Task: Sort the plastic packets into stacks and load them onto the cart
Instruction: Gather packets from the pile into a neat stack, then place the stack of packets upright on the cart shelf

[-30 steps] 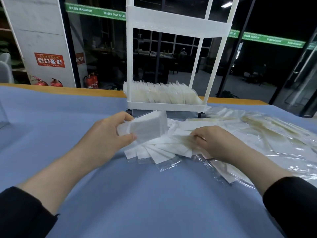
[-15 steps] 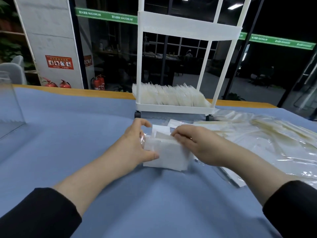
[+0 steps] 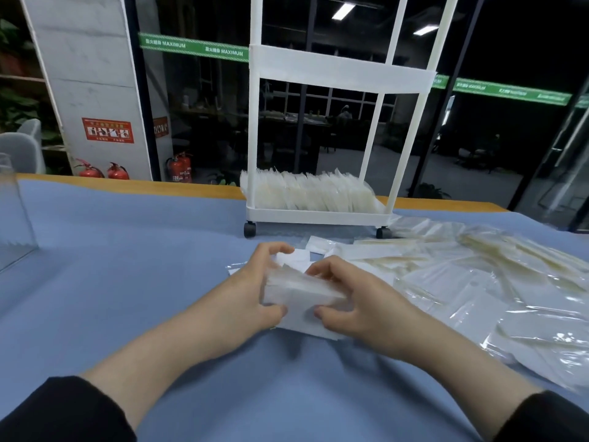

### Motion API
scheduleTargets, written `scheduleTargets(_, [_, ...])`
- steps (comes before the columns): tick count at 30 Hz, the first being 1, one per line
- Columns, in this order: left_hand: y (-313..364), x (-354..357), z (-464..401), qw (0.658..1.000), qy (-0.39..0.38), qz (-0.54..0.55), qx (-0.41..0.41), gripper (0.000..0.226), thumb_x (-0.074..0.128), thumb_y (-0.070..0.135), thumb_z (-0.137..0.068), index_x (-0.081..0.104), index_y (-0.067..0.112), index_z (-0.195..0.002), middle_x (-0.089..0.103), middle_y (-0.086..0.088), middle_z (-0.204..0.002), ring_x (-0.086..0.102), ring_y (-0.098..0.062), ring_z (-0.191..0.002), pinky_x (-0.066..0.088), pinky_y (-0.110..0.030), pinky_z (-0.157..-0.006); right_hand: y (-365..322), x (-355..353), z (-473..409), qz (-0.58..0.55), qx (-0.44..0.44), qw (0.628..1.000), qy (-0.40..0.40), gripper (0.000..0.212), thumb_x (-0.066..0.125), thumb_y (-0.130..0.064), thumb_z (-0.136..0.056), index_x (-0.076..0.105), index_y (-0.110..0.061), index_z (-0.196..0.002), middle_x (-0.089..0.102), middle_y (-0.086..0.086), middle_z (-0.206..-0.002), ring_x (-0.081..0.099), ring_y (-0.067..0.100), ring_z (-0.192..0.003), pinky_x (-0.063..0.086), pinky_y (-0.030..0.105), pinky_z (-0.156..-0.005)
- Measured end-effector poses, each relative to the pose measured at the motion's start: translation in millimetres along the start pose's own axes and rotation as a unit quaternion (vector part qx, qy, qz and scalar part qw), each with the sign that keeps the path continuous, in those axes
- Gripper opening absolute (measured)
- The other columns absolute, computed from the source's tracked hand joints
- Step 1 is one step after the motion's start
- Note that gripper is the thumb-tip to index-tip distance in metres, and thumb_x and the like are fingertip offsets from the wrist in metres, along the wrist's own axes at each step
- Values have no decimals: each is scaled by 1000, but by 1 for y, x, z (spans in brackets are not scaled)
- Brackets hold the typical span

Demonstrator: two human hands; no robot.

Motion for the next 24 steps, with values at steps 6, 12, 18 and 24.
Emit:
scheduleTargets(6, [-5,-1,-2,999,-12,-41,13,27,69,27,-91,52,46,-102,64,18,-94,60,-3,-86,52,-29,-84,0,-6,7,58,-6,998,-3,22,66,-27,-91,60,-34,-111,62,-17,-105,53,0,-97,43,14,-84])
scheduleTargets(12, [-6,-17,-4,996,62,60,6,46,79,23,-85,53,52,-109,69,12,-92,64,-10,-80,53,-30,-79,-8,-18,10,39,-25,999,29,17,61,-22,-92,63,-32,-106,64,-16,-98,55,2,-94,43,18,-82])
scheduleTargets(18, [19,-5,-12,972,69,226,-9,25,65,10,-97,61,27,-114,74,5,-101,69,-15,-92,56,-36,-88,-15,-46,5,17,-24,999,29,14,57,-29,-98,58,-37,-109,62,-17,-98,55,2,-90,45,20,-79])
scheduleTargets(24, [61,-7,-47,969,76,234,18,22,70,7,-93,64,20,-110,75,1,-94,69,-18,-85,54,-35,-77,-4,-87,5,65,0,998,15,4,59,-32,-97,59,-34,-101,63,-15,-92,57,5,-85,48,26,-79])
Point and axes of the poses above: each hand's wrist, its own z-axis away from the middle knuckle, its own x-axis out of the palm, y = z × x, the point moved 8 cm from there along -z, towards the middle knuckle
